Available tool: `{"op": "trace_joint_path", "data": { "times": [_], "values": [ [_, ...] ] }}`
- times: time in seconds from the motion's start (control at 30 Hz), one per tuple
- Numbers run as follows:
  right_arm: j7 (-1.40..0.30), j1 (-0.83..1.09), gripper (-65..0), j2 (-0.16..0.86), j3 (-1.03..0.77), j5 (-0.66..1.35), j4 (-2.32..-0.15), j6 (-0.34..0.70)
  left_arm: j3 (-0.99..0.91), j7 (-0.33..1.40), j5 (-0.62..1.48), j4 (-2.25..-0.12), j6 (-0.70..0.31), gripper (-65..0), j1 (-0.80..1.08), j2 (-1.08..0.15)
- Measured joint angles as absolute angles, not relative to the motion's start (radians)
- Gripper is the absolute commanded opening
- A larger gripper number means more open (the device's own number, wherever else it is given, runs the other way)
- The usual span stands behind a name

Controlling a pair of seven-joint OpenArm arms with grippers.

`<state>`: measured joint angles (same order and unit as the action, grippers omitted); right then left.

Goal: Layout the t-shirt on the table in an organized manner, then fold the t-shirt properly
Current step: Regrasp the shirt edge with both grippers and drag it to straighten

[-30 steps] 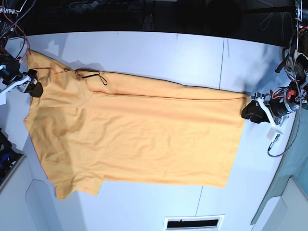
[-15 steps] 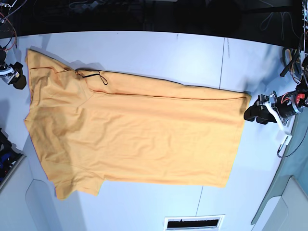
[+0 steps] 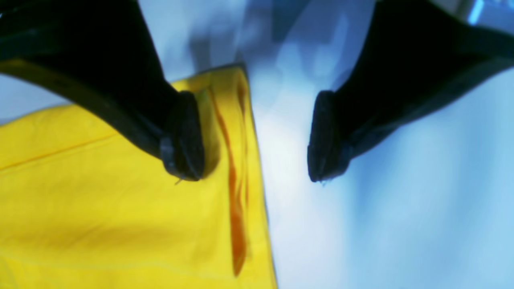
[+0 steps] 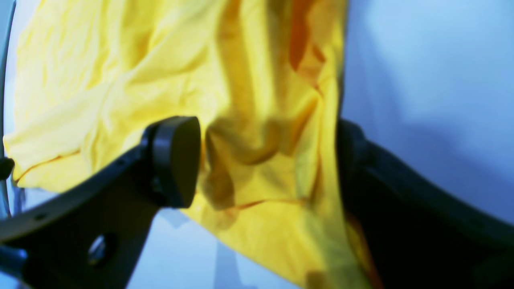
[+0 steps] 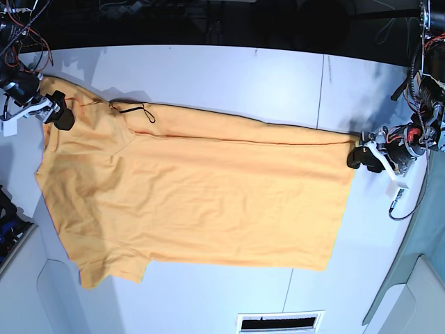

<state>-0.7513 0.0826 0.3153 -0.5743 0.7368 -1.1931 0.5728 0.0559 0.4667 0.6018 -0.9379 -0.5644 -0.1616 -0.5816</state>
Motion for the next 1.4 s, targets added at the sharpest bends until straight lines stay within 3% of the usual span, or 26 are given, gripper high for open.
{"op": "trace_joint_path", "data": {
  "times": [0.13,0.2,0.27,0.33,0.37,0.6,1.03,1.4],
  "values": [
    [-0.752,0.083,-20.5,0.309,-0.573,0.743,-1.196,0.580,0.055,0.501,0.602,-0.937,-0.614,-20.8,-0.161,-0.575],
    [-0.752,0.083,-21.6,0.301,-0.573,0.744,-1.202,0.580,0.053,0.501,0.602,-0.937,-0.644,-26.1,-0.154,-0.570],
    [-0.769,0.082,-34.3,0.293,-0.572,0.743,-1.210,0.580,0.053,0.501,0.602,-0.937,-0.677,-43.8,-0.144,-0.559],
    [-0.798,0.080,-55.0,0.284,-0.570,0.736,-1.213,0.579,0.053,0.500,0.609,-0.937,-0.686,-60.6,-0.133,-0.545],
    [-0.805,0.083,-65.0,0.280,-0.569,0.737,-1.213,0.578,0.053,0.497,0.615,-0.937,-0.690,-65.0,-0.130,-0.542],
    [-0.887,0.083,-65.0,0.288,-0.585,0.742,-1.217,0.580,0.053,0.489,0.634,-0.948,-0.700,-65.0,-0.091,-0.572],
    [-0.978,0.091,-65.0,0.387,-0.590,0.783,-1.217,0.583,0.051,0.472,0.664,-1.137,-0.708,-65.0,0.146,-0.630],
    [-0.978,0.237,-65.0,0.432,-0.602,0.876,-1.221,0.588,0.052,0.498,0.644,-1.304,-0.704,-65.0,0.286,-0.651]
  ]
}}
